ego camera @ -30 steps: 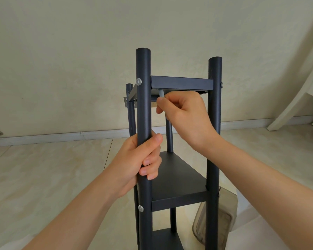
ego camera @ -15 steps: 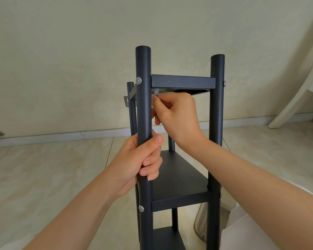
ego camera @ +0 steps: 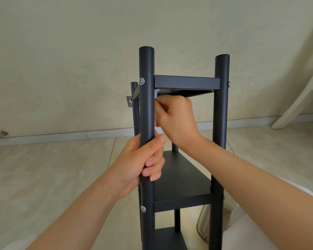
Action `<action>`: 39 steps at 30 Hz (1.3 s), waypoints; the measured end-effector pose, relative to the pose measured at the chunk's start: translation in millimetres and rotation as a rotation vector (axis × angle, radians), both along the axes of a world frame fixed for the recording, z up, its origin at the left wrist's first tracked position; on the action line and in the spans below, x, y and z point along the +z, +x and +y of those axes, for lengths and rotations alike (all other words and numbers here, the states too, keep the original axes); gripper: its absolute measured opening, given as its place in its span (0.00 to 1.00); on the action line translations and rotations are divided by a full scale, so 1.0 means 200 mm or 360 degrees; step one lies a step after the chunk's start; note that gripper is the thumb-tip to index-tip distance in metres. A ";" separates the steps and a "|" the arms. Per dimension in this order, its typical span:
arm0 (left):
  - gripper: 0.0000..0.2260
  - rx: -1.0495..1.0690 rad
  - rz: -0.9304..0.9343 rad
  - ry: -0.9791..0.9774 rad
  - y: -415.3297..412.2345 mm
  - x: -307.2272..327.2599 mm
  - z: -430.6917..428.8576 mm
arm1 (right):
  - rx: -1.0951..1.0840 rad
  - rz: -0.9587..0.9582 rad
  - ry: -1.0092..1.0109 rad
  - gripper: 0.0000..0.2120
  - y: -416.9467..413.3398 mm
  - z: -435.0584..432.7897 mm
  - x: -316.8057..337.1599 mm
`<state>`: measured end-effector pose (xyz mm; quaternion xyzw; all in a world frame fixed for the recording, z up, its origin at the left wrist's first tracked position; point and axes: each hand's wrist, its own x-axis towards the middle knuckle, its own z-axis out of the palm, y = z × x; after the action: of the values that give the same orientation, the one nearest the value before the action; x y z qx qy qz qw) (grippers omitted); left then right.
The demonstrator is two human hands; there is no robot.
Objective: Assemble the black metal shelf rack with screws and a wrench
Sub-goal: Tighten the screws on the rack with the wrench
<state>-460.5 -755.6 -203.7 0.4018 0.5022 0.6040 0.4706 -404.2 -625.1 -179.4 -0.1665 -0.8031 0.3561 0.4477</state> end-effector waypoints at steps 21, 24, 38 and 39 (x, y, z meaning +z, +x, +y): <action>0.20 0.0039 -0.0013 -0.0011 -0.02 0.00 0.01 | 0.0059 -0.0049 -0.0137 0.17 0.13 -0.01 0.11; 0.20 0.0036 -0.0011 -0.0012 -0.01 -0.01 0.01 | 0.0073 -0.0023 -0.0093 0.17 0.12 -0.02 0.11; 0.18 0.0008 -0.0036 0.0009 -0.02 -0.01 0.00 | -0.0070 0.0065 0.0218 0.18 0.05 0.02 0.01; 0.17 0.0008 -0.0035 0.0009 -0.02 -0.01 0.00 | -0.0053 0.0090 0.0195 0.18 0.04 0.02 0.01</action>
<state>-464.2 -755.1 -206.4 0.3952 0.4962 0.6111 0.4735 -396.6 -621.9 -178.1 -0.1420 -0.8076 0.3033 0.4853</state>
